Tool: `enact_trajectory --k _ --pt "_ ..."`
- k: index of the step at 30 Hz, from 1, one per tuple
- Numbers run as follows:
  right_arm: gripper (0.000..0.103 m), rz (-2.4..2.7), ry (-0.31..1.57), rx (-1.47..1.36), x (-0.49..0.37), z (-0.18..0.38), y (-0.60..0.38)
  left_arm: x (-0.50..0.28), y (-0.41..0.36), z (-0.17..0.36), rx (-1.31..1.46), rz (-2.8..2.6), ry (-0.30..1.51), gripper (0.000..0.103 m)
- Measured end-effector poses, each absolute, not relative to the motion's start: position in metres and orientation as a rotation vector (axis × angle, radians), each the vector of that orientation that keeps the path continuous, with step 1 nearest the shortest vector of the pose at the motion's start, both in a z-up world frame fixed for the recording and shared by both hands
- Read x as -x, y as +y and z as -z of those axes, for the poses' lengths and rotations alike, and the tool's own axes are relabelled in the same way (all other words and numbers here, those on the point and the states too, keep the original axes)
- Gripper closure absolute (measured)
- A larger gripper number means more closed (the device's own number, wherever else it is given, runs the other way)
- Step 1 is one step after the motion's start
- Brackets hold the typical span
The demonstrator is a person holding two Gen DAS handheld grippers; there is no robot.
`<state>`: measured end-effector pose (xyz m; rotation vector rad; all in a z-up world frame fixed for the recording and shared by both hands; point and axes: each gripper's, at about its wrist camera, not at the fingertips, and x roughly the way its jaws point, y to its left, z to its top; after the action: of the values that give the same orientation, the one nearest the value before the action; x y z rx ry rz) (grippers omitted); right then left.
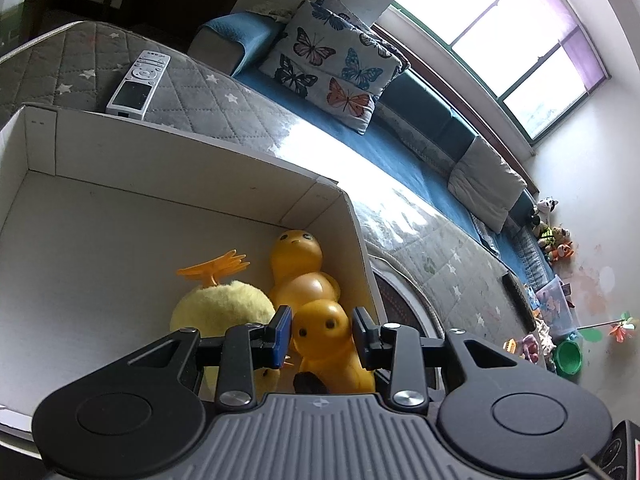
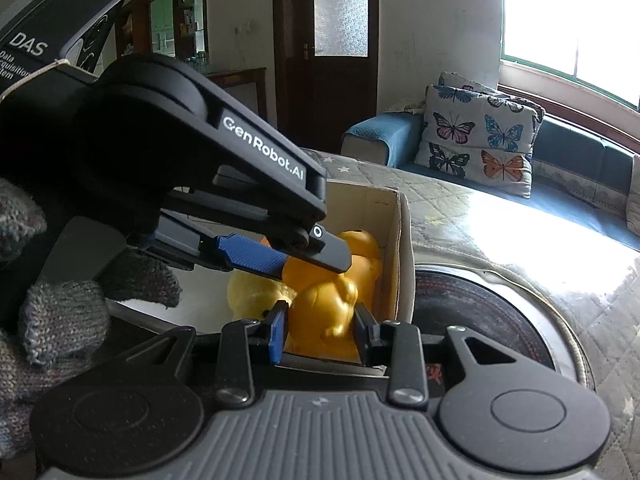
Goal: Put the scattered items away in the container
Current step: 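Carry the yellow duck with the left gripper and lower it into the box, then open the left gripper to release the duck beside the orange toy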
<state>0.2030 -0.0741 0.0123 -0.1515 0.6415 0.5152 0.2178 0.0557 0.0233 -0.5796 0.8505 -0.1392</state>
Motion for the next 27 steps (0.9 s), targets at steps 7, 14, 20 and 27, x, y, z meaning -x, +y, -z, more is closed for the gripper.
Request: enact_trajectory --k 7,14,20,27 --pt "0.061 -0.505 0.628 0.148 -0.197 -0.015 -0.076 -0.214 0.055 -0.026 0.574 0.143 0.847 0.067" --pt "0.04 -0.512 0.601 0.146 -0.187 -0.018 -0.077 -0.205 0.054 -0.032 0.559 0.147 0.84 0.067" --pt "0.019 -0.504 0.568 0.153 -0.172 -0.022 -0.077 -0.192 0.053 -0.038 0.546 0.154 0.822 0.067" --pt "0.008 -0.48 0.569 0.138 -0.162 -0.021 -0.088 -0.175 0.048 -0.043 0.526 0.165 0.81 0.067"
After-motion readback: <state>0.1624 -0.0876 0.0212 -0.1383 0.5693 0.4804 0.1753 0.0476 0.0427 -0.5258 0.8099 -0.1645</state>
